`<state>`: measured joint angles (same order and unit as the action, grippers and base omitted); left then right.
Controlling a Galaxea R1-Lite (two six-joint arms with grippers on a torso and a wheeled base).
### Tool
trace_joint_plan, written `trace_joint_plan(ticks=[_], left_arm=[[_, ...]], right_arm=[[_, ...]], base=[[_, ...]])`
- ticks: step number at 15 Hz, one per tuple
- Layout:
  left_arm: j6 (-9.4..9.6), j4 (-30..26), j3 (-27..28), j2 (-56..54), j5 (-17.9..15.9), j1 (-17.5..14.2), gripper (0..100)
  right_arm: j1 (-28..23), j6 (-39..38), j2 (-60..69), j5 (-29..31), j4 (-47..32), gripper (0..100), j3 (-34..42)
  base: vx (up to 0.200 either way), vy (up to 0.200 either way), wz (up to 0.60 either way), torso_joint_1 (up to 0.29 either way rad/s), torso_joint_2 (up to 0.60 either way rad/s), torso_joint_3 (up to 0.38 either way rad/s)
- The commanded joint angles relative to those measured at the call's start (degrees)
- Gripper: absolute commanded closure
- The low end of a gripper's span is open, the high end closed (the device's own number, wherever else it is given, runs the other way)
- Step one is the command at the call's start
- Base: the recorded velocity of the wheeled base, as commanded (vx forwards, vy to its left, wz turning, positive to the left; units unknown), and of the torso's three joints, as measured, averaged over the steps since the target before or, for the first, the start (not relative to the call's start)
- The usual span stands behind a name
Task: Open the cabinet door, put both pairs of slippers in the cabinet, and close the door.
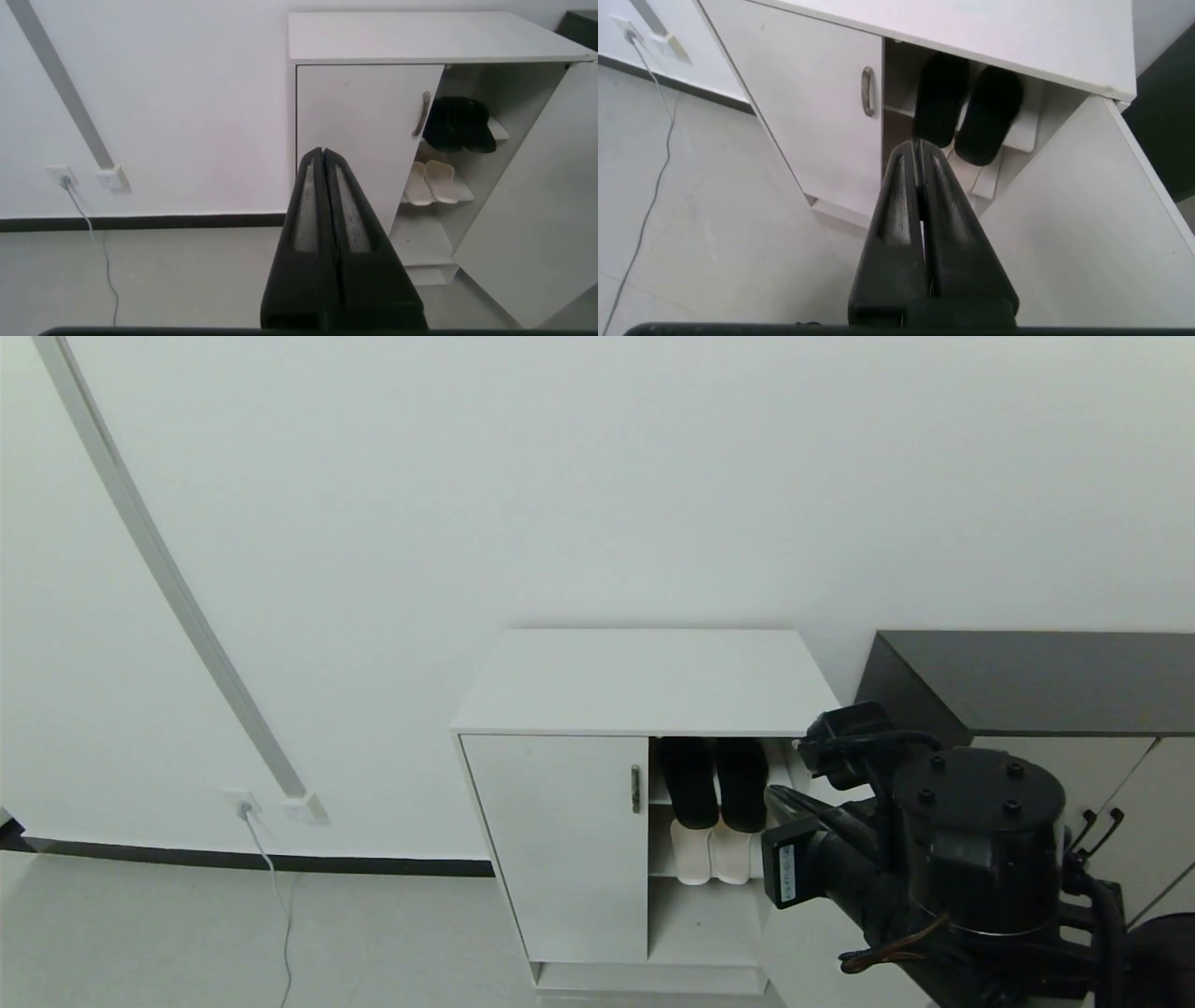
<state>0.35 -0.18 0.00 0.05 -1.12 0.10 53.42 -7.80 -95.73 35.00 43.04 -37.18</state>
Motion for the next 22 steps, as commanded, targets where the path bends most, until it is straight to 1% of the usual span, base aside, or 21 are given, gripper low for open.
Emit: trace_joint_plan(ticks=[1,2,9,17,22], left_arm=[[0.00,0.01,0.00,0.04,-0.02,-0.01,100],[-0.09,0.01,0.00,0.04,-0.02,-0.01,100],[0.00,0.01,0.00,0.04,-0.02,-0.01,100],[0.00,0.01,0.00,0.04,-0.02,-0.01,100],[0.00,0.01,0.00,0.04,-0.02,-0.01,100]], right_arm=[[0.02,-0.02,-0.07,-0.11,0.11,100,0.00],[0.02,-0.02,-0.07,-0.11,0.11,100,0.00],[-0.25,-0.02,-0.16,-0.28,0.11,100,0.09],[-1.21,-0.02,-0.86,-0.19,0.11,100,0.09],[-1.21,-0.02,-0.95,-0.19,0.20,100,0.09]], base=[[0.000,0.000,0.00,0.000,0.00,0.000],[0.000,0.000,0.00,0.000,0.00,0.000],[0.000,0.000,-0.60,0.004,0.00,0.001],[0.000,0.000,0.00,0.000,0.00,0.000],[-0.200,0.000,0.00,0.005,0.01,0.001]])
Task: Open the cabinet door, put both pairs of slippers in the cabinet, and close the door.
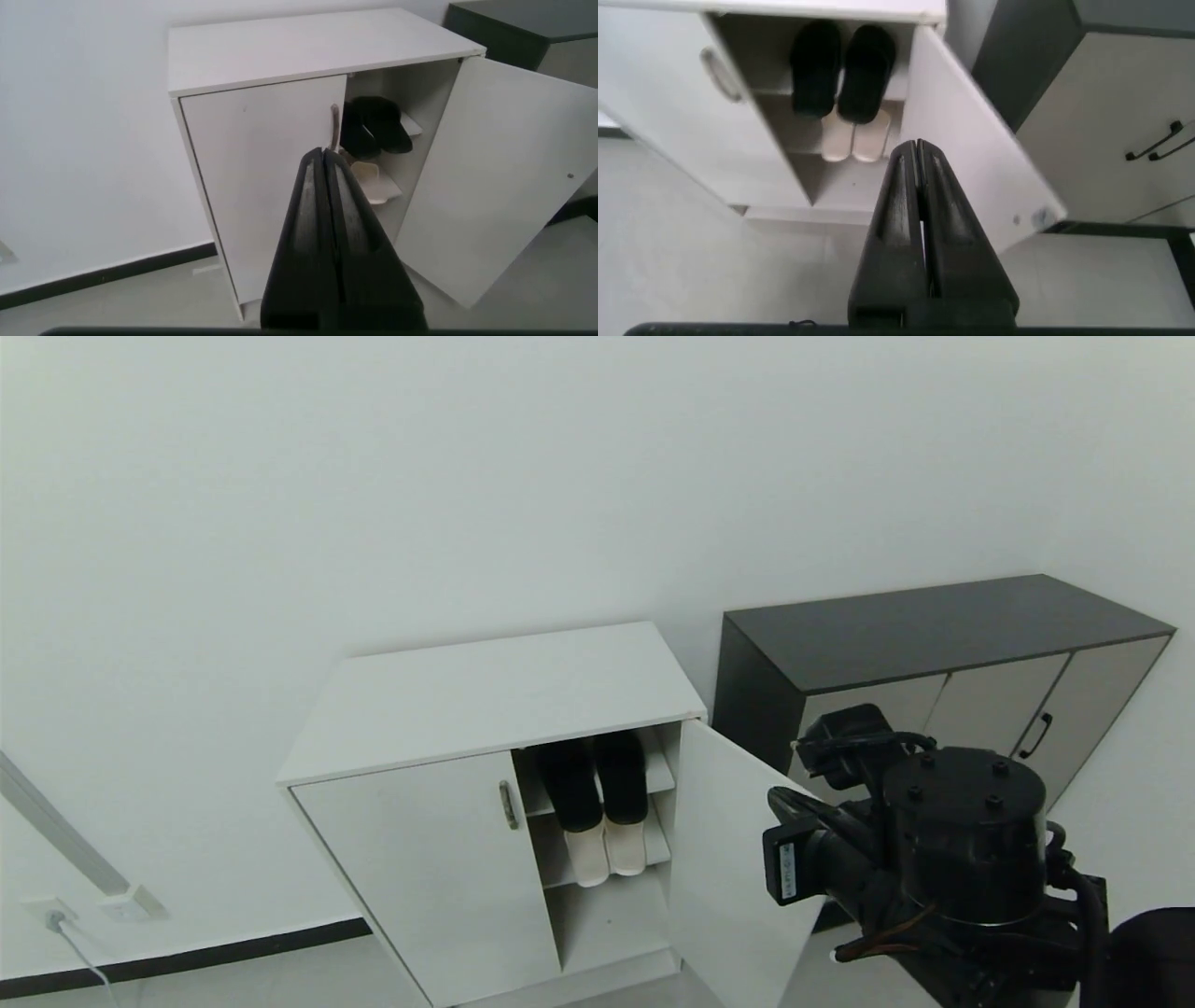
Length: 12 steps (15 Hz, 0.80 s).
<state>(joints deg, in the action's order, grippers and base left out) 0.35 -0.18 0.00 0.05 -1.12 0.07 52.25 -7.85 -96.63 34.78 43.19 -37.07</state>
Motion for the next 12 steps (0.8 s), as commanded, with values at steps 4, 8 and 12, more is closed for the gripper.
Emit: trace_joint_plan(ticks=[4,8,12], left_arm=[[0.00,0.01,0.00,0.04,-0.02,0.01,100],[0.00,0.01,0.00,0.04,-0.02,0.01,100],[0.00,0.01,0.00,0.04,-0.02,0.01,100]], right_arm=[[-3.03,0.20,-0.31,0.46,0.93,100,0.16],[-13.31,2.23,-2.77,-3.67,0.49,100,-4.15],[-26.32,3.37,-10.42,-11.49,-4.08,100,-16.01]], base=[[-0.050,0.000,0.00,-0.003,0.00,0.001],[0.000,0.000,0.00,0.000,0.00,0.000],[0.000,0.000,0.00,0.000,0.00,0.000]])
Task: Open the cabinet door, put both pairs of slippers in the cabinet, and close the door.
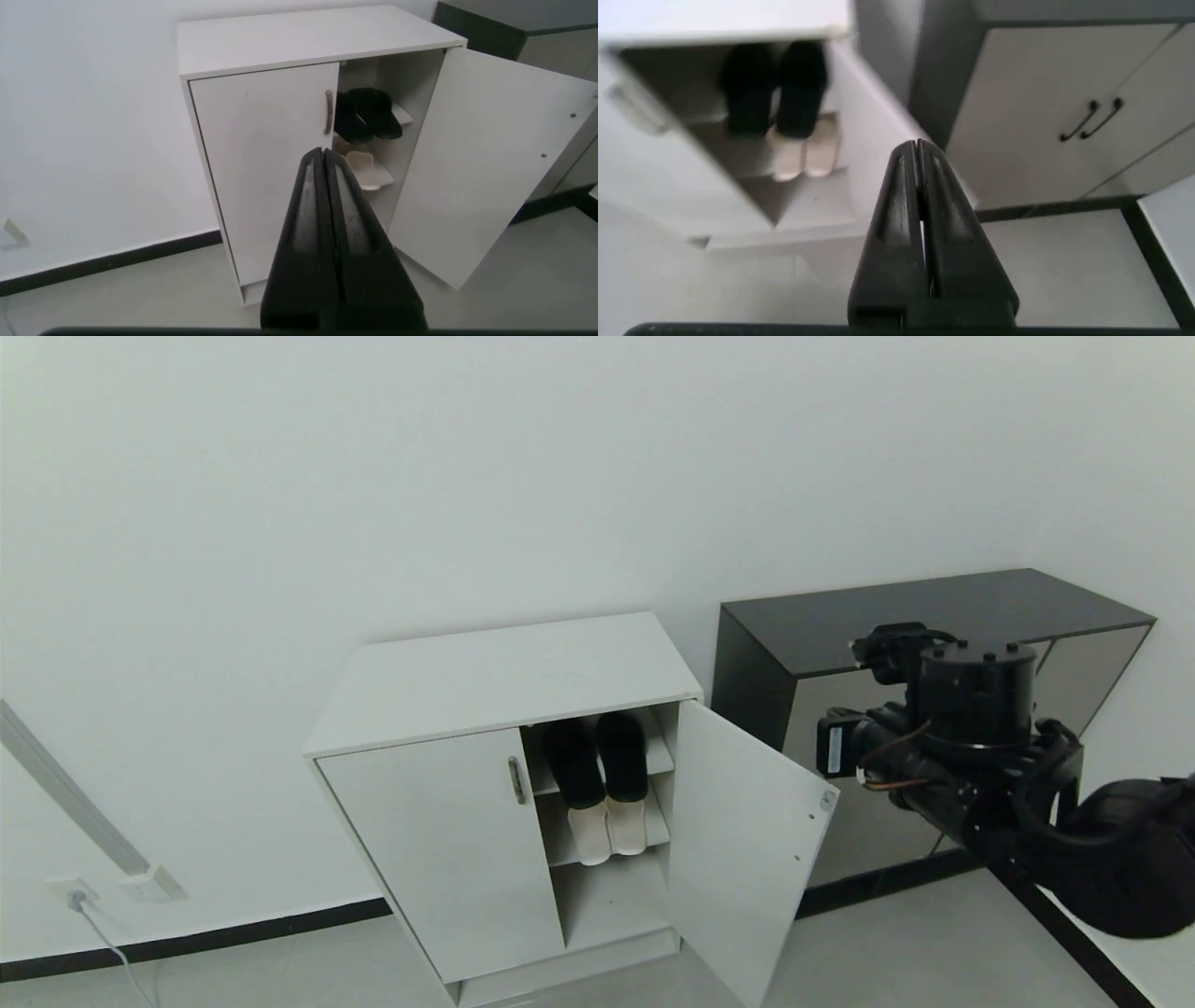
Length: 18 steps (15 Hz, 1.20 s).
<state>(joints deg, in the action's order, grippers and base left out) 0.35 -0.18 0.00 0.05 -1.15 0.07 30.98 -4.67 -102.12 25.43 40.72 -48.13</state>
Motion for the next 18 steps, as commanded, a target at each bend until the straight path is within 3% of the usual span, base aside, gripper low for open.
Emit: trace_joint_plan(ticks=[1,8,18], left_arm=[[0.00,0.01,0.00,0.04,0.00,0.01,100],[0.00,0.01,0.00,0.04,0.00,0.01,100],[0.00,0.01,0.00,0.04,0.00,0.01,100]], right_arm=[[-6.81,0.19,-6.60,-3.81,-2.75,100,-7.15],[-13.75,-0.34,-18.03,-13.48,-2.84,100,-15.94],[-14.54,-1.75,-27.34,-13.74,-0.20,100,-18.32]], base=[[0.000,0.000,0.00,0.000,0.00,0.000],[0.000,0.000,0.00,0.000,0.00,0.000],[0.000,0.000,0.00,0.000,0.00,0.000]])
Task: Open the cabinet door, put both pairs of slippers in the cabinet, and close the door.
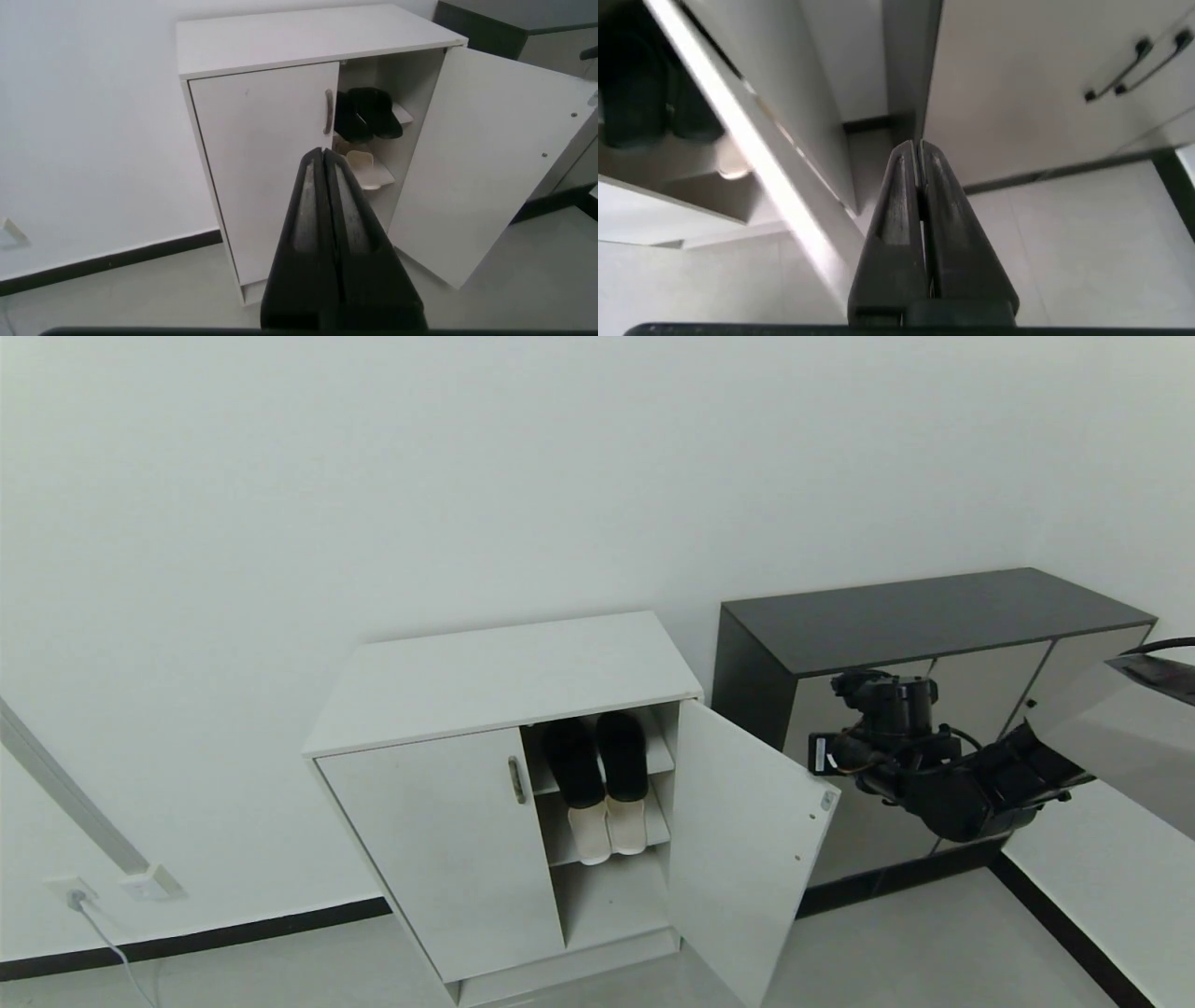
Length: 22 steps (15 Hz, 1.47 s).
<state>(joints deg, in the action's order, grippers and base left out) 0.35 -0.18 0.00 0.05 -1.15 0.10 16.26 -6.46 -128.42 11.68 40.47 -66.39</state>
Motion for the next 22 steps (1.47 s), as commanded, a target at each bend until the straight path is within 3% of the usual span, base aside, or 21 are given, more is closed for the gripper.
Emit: trace_joint_plan(ticks=[1,15,22], left_arm=[[0.00,0.01,0.00,0.04,0.00,-0.01,100],[0.00,0.01,0.00,0.04,0.00,-0.01,100],[0.00,0.01,0.00,0.04,0.00,-0.01,100]], right_arm=[[0.26,-0.04,-1.05,0.01,0.04,100,-0.06],[3.16,-1.45,-0.43,0.10,-0.04,100,1.61],[12.48,-4.79,3.44,0.19,-0.22,100,5.83]], base=[[0.000,0.000,0.00,0.000,0.00,0.000],[0.000,0.000,0.00,0.000,0.00,0.000],[0.000,0.000,0.00,0.000,0.00,0.000]])
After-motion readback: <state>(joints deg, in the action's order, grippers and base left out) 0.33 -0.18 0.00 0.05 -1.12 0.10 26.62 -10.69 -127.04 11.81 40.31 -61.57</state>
